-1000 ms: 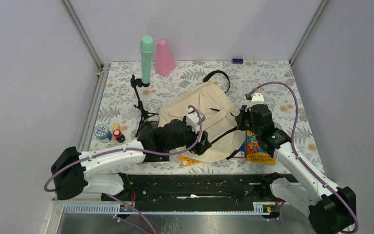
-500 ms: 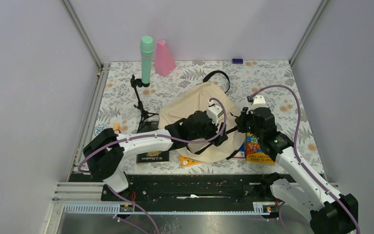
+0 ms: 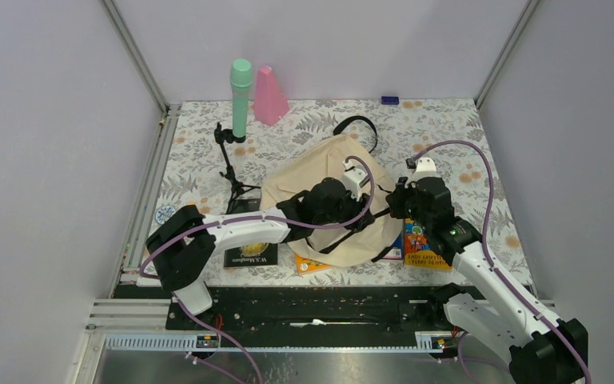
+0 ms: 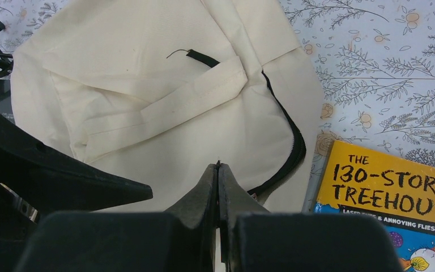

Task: Pack the student bag
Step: Unzip the student bag at the center of the board.

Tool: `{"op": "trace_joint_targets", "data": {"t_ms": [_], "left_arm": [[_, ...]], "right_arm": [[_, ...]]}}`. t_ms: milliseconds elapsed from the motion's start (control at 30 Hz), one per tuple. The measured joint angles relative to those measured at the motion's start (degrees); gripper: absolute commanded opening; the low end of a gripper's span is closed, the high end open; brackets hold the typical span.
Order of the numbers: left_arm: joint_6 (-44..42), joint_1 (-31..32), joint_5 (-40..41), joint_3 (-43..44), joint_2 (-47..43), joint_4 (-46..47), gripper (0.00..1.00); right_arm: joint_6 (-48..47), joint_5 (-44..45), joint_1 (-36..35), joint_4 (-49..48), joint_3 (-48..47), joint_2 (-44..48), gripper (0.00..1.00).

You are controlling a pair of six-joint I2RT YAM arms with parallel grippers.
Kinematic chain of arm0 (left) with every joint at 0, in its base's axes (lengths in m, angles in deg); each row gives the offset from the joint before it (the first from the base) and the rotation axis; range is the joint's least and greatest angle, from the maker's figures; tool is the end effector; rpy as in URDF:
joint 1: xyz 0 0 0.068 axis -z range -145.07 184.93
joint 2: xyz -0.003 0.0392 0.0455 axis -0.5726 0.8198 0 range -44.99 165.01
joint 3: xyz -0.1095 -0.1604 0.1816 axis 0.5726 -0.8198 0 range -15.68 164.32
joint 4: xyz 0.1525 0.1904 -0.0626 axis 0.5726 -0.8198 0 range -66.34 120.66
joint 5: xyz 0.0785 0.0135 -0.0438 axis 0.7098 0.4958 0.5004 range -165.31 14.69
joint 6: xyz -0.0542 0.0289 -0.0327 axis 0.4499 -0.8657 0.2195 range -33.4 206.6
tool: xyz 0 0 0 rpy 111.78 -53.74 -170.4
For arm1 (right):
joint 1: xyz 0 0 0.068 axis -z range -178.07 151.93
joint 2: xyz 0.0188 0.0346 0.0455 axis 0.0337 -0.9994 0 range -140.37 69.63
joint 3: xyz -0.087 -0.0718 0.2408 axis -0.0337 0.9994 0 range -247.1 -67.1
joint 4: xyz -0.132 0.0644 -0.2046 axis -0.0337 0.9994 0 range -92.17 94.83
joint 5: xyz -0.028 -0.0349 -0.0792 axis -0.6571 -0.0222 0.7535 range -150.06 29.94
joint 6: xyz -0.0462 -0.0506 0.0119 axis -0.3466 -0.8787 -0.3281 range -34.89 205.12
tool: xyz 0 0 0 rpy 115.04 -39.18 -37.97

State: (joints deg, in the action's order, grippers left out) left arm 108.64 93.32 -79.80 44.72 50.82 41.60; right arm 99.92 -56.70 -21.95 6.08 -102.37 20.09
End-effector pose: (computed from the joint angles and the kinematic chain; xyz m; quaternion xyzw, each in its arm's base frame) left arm 0.2010 -0.3351 0.2279 0.2822 0.7918 -0.3743 0.3917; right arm 0.1990 0.0845 0.2594 -0.0496 0.8299 0.1609 0.5320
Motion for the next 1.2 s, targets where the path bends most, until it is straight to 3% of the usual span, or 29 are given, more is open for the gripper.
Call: {"op": "trace_joint_targets", "data": {"t_ms": [333,667,1200], "left_arm": [[0.4,0.0,-1.0,0.0,0.2,1.9,0.00],[-0.9,0.0,-2.9,-2.2,-0.7,3.5,0.00],[-2.6,0.0,-3.4,-13.8,-11.5,5.1,0.00]], "right_arm": [[0.0,0.1,0.0,0.0,0.3,0.6,0.00],[2.6,4.7,0.0,1.4,0.3,1.4,0.00],[4.5,8.2,0.0,3.5,-0.5,-2.3,0.00]]}}
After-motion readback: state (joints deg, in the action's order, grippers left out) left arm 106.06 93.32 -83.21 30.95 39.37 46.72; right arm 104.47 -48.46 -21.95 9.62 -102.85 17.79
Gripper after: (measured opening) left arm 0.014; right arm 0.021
